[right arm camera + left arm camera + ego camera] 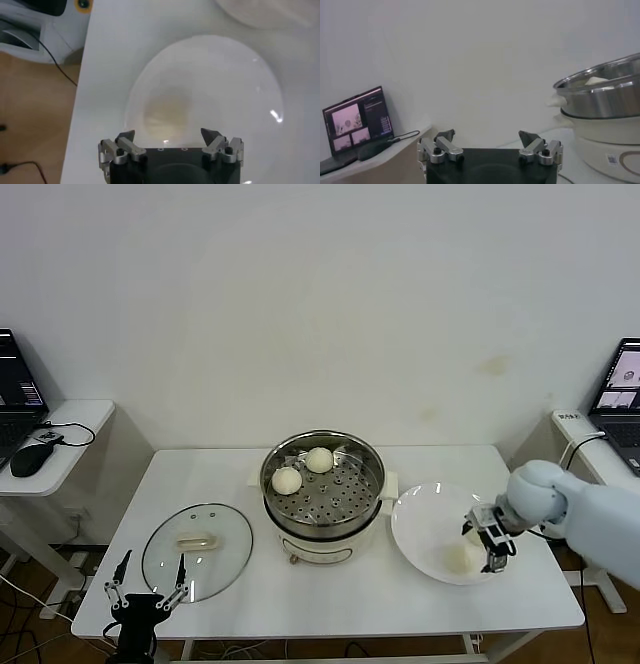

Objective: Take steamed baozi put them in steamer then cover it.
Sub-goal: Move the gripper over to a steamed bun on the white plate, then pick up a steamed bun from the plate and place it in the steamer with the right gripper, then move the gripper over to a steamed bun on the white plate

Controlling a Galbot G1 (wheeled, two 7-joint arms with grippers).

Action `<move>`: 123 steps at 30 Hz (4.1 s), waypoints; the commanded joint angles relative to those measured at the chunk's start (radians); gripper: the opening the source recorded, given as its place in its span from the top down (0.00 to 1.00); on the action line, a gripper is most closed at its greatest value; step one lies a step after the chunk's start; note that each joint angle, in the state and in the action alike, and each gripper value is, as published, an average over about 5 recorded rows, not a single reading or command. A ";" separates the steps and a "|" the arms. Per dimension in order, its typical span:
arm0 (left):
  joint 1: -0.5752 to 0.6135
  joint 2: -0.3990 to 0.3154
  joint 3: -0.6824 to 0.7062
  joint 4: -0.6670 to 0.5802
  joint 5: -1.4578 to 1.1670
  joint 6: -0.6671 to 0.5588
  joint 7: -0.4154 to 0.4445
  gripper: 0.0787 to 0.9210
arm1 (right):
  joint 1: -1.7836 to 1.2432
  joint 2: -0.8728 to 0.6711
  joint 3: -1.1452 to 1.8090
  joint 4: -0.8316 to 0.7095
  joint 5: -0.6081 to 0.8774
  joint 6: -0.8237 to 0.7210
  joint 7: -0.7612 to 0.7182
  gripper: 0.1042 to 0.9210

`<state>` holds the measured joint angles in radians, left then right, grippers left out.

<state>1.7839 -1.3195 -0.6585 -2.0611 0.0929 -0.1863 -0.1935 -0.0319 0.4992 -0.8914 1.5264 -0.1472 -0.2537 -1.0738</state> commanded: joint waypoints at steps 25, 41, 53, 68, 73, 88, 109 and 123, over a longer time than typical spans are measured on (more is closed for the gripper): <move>-0.005 -0.005 -0.007 0.006 -0.001 0.001 -0.001 0.12 | -0.098 0.094 0.084 -0.098 -0.031 -0.021 0.021 0.35; -0.012 0.003 0.000 0.008 -0.006 -0.003 -0.002 0.12 | 0.341 0.041 0.015 -0.041 0.164 -0.036 -0.060 0.35; -0.014 0.002 0.003 0.003 -0.008 -0.006 -0.003 0.12 | 0.673 0.333 -0.166 -0.077 0.324 -0.085 -0.022 0.35; -0.004 -0.008 -0.026 -0.011 -0.019 -0.008 -0.004 0.12 | 0.526 0.686 -0.263 -0.234 0.263 0.163 0.016 0.34; -0.004 -0.011 -0.034 -0.008 -0.028 -0.012 -0.005 0.12 | 0.486 0.737 -0.304 -0.261 0.188 0.285 0.035 0.34; -0.009 -0.014 -0.036 0.001 -0.033 -0.016 -0.008 0.12 | 0.437 0.747 -0.351 -0.259 0.043 0.489 0.044 0.33; -0.014 -0.008 -0.034 -0.004 -0.032 -0.014 -0.007 0.12 | 0.502 0.567 -0.222 -0.200 0.134 0.357 0.025 0.12; -0.035 0.016 -0.003 0.002 -0.030 -0.013 -0.006 0.12 | 0.460 0.076 -0.112 -0.024 0.205 -0.025 0.000 0.12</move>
<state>1.7502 -1.3043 -0.6696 -2.0597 0.0618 -0.2002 -0.1998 0.4537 0.8309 -1.0550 1.4287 0.0405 -0.1167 -1.0664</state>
